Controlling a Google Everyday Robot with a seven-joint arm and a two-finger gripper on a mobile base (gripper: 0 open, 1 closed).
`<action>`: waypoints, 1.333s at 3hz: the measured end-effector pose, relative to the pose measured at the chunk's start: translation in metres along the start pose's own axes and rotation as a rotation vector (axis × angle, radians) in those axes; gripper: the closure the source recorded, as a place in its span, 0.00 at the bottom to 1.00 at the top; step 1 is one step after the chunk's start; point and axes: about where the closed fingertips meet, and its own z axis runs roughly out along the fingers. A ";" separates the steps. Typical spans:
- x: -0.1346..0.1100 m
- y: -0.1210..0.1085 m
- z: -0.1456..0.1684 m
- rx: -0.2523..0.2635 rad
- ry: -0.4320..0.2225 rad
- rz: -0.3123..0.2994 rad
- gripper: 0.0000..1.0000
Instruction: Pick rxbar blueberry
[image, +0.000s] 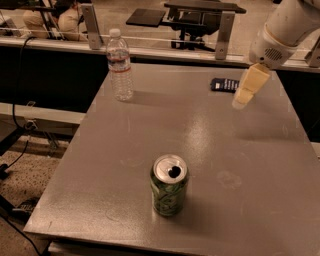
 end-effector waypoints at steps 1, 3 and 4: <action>0.003 -0.046 0.032 -0.010 -0.039 0.065 0.00; 0.012 -0.080 0.058 0.013 -0.083 0.105 0.00; 0.013 -0.088 0.066 0.016 -0.083 0.108 0.00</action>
Offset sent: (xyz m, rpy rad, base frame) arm 0.0981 -0.0362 -0.0443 0.1217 -0.0043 -0.1042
